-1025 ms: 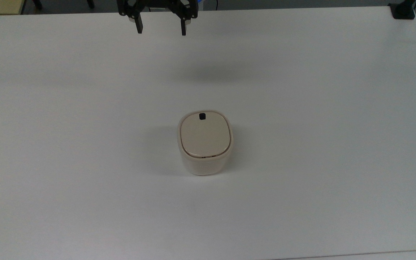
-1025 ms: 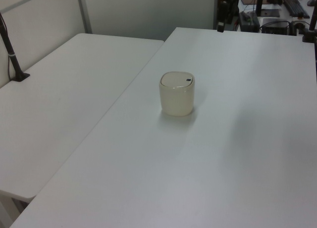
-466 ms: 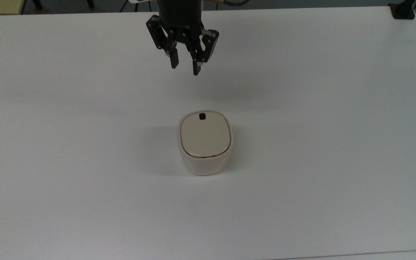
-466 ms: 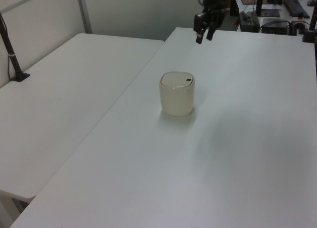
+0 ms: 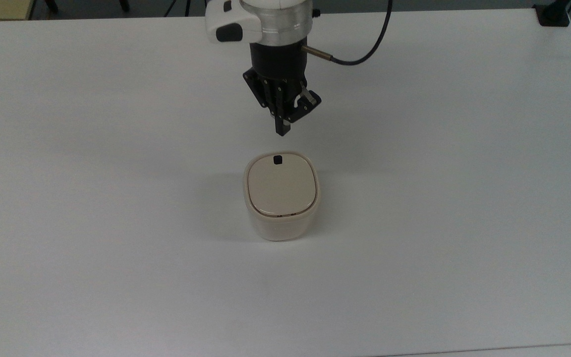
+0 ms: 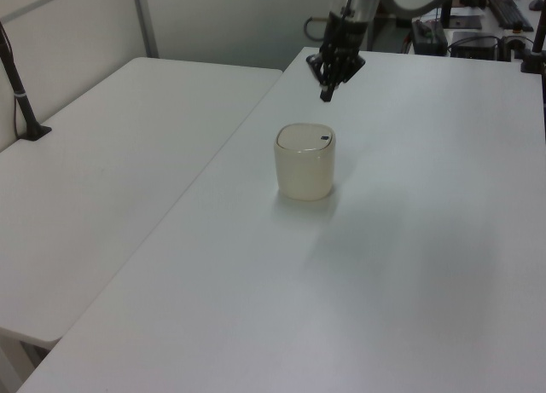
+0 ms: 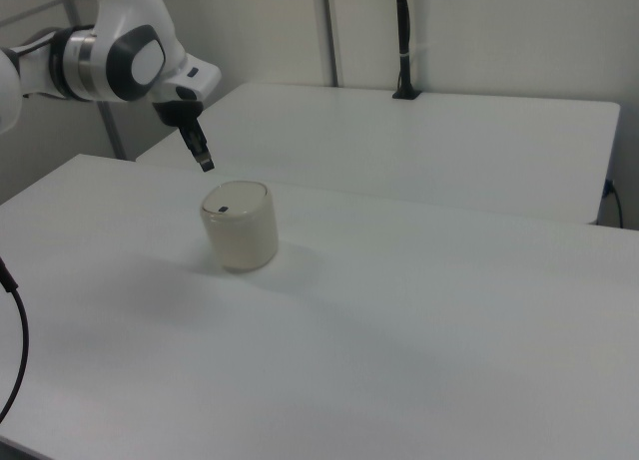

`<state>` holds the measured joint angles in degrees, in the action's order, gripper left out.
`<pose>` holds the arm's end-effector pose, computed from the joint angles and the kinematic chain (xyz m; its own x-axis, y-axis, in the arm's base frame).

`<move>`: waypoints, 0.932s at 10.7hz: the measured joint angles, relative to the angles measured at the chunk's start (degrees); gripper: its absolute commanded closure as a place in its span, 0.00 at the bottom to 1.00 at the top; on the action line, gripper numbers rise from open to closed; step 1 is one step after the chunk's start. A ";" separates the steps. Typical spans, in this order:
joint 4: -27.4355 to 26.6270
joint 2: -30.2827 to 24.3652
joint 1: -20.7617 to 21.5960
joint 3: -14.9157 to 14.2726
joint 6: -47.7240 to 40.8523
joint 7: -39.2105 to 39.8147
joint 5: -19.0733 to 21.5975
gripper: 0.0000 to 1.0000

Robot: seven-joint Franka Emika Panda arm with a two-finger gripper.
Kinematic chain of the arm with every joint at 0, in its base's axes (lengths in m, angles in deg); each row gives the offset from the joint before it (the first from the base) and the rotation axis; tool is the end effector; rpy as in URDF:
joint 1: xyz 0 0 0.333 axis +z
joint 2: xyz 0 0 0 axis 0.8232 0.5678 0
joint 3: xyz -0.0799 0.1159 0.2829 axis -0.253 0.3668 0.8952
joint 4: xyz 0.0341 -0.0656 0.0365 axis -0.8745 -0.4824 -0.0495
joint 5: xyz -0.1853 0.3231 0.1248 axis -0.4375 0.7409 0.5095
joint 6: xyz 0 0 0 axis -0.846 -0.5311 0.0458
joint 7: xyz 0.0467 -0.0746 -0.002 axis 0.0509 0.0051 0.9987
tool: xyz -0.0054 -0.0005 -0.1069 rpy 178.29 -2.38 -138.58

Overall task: Open the trash bin
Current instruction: 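Move the gripper down toward the dark tab on the bin lid, then press the gripper fingers onto the lid tab to catch it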

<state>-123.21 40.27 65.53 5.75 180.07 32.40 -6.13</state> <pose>0.6522 0.1101 0.5274 0.7553 -0.6313 0.1761 -0.6007 -0.7742 -0.1993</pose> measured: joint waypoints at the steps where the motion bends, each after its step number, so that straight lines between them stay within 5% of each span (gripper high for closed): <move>1: 0.04 1.19 0.12 -0.01 1.11 -0.73 -0.07 1.00; 10: 1.24 9.36 2.11 0.01 6.48 -2.82 -5.71 1.00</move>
<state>-121.97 49.63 67.64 5.76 186.55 29.59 -11.84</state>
